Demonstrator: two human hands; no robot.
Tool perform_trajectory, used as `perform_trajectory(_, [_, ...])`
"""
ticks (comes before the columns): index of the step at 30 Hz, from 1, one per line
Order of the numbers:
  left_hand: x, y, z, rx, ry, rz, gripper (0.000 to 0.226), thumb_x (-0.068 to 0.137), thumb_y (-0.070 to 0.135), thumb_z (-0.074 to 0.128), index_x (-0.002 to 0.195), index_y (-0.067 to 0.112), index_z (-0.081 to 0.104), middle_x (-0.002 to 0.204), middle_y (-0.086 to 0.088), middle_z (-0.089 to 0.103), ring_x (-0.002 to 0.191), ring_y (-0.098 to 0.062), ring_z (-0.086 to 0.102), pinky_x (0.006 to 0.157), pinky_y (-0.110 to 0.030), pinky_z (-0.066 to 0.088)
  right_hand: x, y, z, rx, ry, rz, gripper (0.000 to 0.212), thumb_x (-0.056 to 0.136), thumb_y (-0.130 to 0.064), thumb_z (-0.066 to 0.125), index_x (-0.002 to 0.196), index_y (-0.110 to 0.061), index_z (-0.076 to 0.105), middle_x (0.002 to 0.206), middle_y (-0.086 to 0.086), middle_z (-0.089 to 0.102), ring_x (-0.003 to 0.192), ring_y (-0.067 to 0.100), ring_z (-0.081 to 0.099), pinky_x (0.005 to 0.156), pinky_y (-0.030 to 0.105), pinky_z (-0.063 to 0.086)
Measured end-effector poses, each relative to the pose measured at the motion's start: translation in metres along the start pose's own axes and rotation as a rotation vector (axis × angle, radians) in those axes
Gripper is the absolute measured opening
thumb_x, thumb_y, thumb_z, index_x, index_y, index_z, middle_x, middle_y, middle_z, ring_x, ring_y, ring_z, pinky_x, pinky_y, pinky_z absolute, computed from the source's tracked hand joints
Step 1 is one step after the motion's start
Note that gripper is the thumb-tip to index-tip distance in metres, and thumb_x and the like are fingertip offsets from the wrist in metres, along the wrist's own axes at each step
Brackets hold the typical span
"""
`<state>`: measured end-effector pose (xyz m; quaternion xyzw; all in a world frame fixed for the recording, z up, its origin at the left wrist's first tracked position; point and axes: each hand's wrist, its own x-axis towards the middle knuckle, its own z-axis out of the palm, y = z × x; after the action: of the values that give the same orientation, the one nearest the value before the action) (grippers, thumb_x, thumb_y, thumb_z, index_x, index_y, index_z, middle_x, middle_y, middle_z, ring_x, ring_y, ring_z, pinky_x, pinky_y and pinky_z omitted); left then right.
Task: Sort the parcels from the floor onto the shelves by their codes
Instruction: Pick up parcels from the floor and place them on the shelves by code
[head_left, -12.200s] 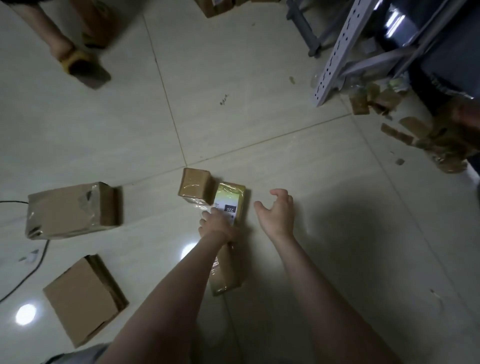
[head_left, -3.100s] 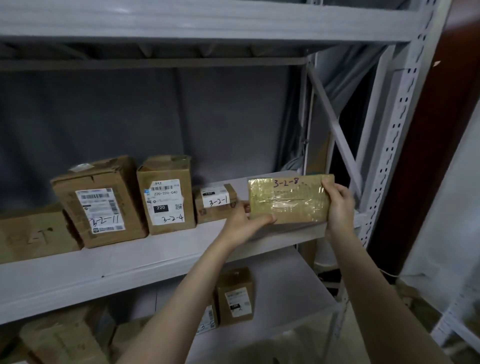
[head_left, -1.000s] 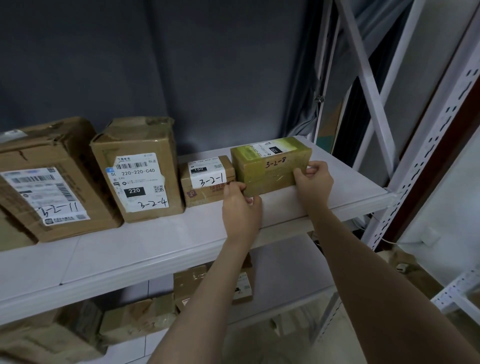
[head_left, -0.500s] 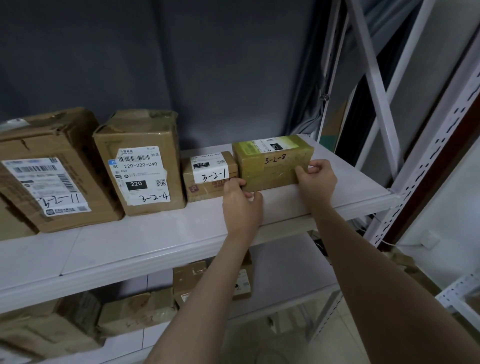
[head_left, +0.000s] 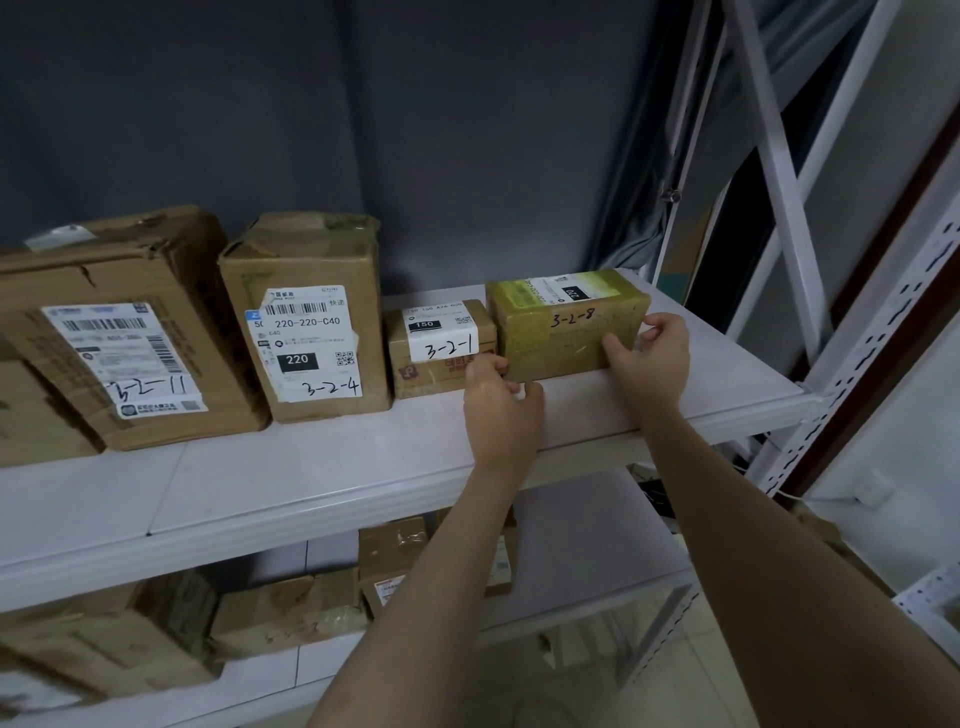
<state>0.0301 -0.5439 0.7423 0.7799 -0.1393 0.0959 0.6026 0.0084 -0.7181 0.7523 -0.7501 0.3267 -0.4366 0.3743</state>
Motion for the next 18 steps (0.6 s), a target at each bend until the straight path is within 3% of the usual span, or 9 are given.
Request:
perform_trajectory(3, [-0.002,0.001,0.000,-0.034,0.032,0.019,0.026,0.079,0.007,0.068,0.101,0.004,0.054,0.103,-0.011,0.056,0.064,-0.011,0.047,0.065,-0.027,0.047,-0.002,-0.003,-0.001,-0.012,0.059,-0.050,0.052,0.078,-0.030,0.072,0.119,-0.009,0.047,0.113,0.009,0.051,0.095,0.019,0.050,0.073,0.031,0.038])
perform_trajectory(7, [-0.004,0.004,0.000,0.034,0.022,0.055,0.018,0.084,0.014,0.067,0.095,0.008,0.054,0.096,-0.005,0.053,0.076,-0.012,0.045,0.065,-0.024,0.039,-0.016,-0.013,-0.008,-0.031,0.109,-0.137,0.053,0.076,-0.032,0.070,0.117,-0.005,0.048,0.114,0.010,0.049,0.100,0.021,0.050,0.073,0.030,0.038])
perform_trajectory(11, [-0.008,0.008,-0.008,0.090,0.023,0.049,0.008,0.088,0.016,0.059,0.090,0.010,0.055,0.090,0.000,0.051,0.078,-0.016,0.047,0.065,-0.032,0.041,-0.055,-0.024,-0.016,0.013,0.139,-0.241,0.054,0.070,-0.034,0.064,0.111,-0.001,0.051,0.109,0.010,0.051,0.098,0.021,0.051,0.073,0.024,0.036])
perform_trajectory(18, [-0.063,-0.007,-0.063,0.161,0.157,0.074,0.008,0.091,0.022,0.057,0.091,0.014,0.057,0.096,0.000,0.056,0.081,-0.018,0.053,0.067,-0.030,0.038,-0.142,-0.020,-0.040,0.081,0.029,-0.353,0.049,0.071,-0.034,0.070,0.104,-0.001,0.054,0.100,0.005,0.051,0.091,0.019,0.051,0.077,0.024,0.040])
